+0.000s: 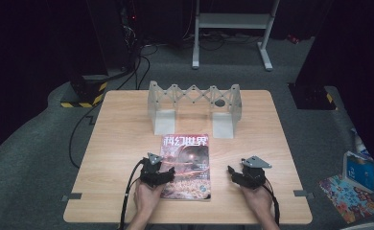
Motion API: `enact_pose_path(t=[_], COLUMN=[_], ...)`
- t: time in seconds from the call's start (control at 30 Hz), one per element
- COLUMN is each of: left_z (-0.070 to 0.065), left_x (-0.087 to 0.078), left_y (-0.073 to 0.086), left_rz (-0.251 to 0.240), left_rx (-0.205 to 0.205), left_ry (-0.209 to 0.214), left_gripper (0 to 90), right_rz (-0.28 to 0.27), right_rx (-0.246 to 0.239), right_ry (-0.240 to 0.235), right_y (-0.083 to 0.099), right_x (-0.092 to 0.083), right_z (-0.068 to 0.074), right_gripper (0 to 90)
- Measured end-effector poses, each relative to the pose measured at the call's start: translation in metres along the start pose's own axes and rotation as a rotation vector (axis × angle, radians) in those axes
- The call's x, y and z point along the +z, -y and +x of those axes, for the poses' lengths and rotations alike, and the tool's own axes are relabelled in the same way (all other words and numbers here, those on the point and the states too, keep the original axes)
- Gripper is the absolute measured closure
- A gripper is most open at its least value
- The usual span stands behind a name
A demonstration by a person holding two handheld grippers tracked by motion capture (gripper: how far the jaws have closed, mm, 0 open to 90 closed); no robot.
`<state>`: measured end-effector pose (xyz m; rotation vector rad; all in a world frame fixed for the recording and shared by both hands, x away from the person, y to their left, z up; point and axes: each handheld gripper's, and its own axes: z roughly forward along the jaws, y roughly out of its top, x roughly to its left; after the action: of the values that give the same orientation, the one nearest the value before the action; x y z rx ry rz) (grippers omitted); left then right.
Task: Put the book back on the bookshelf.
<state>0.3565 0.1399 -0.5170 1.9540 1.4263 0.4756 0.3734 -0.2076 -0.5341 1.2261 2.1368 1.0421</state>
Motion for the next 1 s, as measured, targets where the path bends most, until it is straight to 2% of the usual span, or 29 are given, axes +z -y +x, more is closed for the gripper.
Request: enact_pose_path(t=[0.2, 0.37, 0.4, 0.43, 0.5, 0.53, 0.6, 0.67, 0.77, 0.93, 0.97, 1.0], left_z=[-0.013, -0.016, -0.015, -0.014, -0.010, -0.008, 0.004, 0.006, 0.016, 0.021, 0.021, 0.021], left_x=[0.004, 0.005, 0.006, 0.005, 0.002, 0.002, 0.004, 0.005, 0.010, 0.013, 0.013, 0.013], left_y=[-0.003, -0.005, -0.005, -0.004, 0.001, 0.002, 0.000, 0.000, -0.002, 0.000, 0.002, 0.002], left_rz=[0.005, 0.009, 0.010, -0.005, -0.066, -0.072, -0.074, -0.074, -0.075, -0.110, -0.119, -0.119], left_rx=[0.014, 0.030, 0.040, 0.067, 0.120, 0.125, 0.104, 0.095, 0.073, 0.083, 0.091, 0.091], left_ry=[0.011, 0.032, 0.038, 0.048, 0.036, 0.037, 0.077, 0.089, 0.131, 0.142, 0.138, 0.138], left_gripper=[32.8, 32.3, 31.7, 31.3, 36.8, 38.4, 37.0, 36.8, 36.1, 35.4, 35.4, 35.2], right_rz=[0.000, 0.000, -0.001, -0.001, 0.001, 0.002, 0.002, 0.002, 0.002, 0.002, 0.006, 0.006], right_rx=[-0.002, -0.003, -0.006, -0.006, -0.006, -0.006, -0.007, -0.007, -0.005, -0.016, -0.010, -0.010], right_ry=[-0.002, -0.005, -0.005, -0.006, -0.008, -0.010, -0.012, -0.012, -0.012, -0.017, -0.016, -0.016], right_y=[0.000, 0.000, 0.000, 0.000, -0.001, -0.001, -0.001, -0.001, -0.001, -0.001, -0.002, -0.002], right_x=[0.000, 0.000, 0.000, 0.000, 0.000, 0.000, 0.000, 0.000, 0.000, 0.000, 0.000, 0.000], right_z=[0.000, 0.000, 0.000, 0.000, 0.000, 0.000, 0.000, 0.000, 0.000, 0.000, 0.000, 0.000], right_gripper=[34.1, 34.2, 34.1, 34.2, 34.4, 34.5, 34.6, 34.6, 34.6, 37.5, 41.5, 41.5])
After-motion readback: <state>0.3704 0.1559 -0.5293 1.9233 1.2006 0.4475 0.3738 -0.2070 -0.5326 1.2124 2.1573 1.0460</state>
